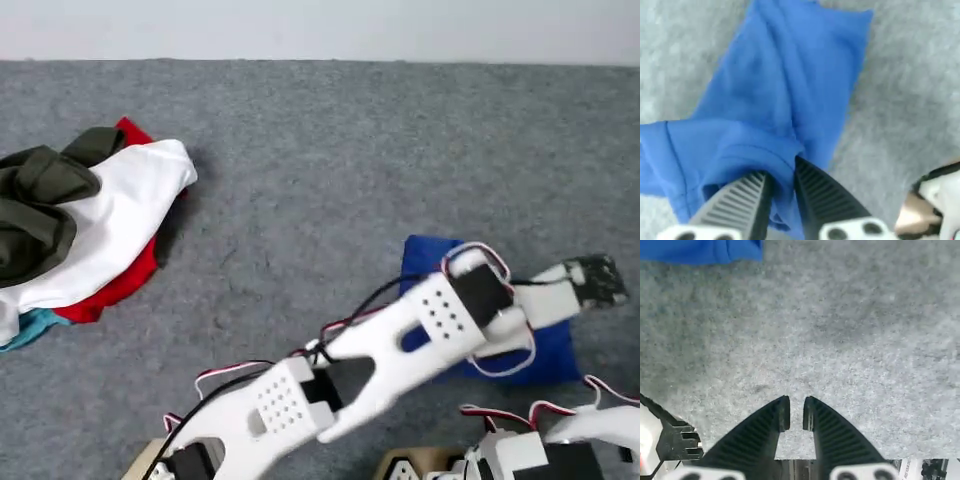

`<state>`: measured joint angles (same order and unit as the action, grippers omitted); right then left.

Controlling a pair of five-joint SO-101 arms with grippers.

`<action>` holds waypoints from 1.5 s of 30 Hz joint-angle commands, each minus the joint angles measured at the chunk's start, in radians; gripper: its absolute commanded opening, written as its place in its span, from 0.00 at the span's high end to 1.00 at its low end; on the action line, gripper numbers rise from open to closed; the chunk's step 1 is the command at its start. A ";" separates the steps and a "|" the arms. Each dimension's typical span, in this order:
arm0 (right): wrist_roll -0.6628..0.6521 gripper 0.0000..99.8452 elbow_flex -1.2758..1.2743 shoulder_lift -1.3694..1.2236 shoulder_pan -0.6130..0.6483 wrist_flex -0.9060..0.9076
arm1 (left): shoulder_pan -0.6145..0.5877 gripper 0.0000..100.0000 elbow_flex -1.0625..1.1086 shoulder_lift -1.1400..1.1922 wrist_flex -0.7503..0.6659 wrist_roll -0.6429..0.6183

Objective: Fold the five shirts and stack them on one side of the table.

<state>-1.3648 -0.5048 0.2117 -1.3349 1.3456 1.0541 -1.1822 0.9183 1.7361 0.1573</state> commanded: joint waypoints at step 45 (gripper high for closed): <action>0.586 0.78 0.338 0.025 1.067 0.420 | -0.539 0.87 0.252 -0.427 0.023 -0.064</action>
<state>-0.7818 -0.2056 0.2117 -0.3560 1.7384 0.5416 -1.0764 0.6160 1.7346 0.1005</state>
